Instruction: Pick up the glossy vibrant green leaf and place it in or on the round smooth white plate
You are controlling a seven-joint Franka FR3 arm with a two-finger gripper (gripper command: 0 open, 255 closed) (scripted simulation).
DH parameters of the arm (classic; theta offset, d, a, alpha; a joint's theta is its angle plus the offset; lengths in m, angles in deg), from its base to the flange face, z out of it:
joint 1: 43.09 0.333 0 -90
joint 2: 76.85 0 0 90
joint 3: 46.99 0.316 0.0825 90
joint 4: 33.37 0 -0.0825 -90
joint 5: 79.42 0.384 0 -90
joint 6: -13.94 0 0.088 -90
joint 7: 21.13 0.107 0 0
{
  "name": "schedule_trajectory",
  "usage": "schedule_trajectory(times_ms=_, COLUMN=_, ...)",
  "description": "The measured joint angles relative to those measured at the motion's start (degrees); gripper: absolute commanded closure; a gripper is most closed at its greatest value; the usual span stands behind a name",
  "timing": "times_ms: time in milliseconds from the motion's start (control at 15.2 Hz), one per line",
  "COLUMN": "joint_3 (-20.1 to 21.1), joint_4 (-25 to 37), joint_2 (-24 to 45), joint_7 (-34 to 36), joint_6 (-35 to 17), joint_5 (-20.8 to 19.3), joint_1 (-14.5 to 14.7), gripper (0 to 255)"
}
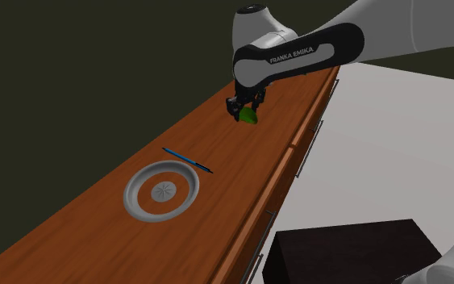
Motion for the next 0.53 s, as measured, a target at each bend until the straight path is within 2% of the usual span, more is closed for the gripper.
schedule_trajectory(times_ms=528, joint_3=0.09, joint_4=1.29, joint_2=-0.75, joint_7=-0.58, joint_6=2.03, joint_5=0.58, joint_1=-0.12, gripper=255)
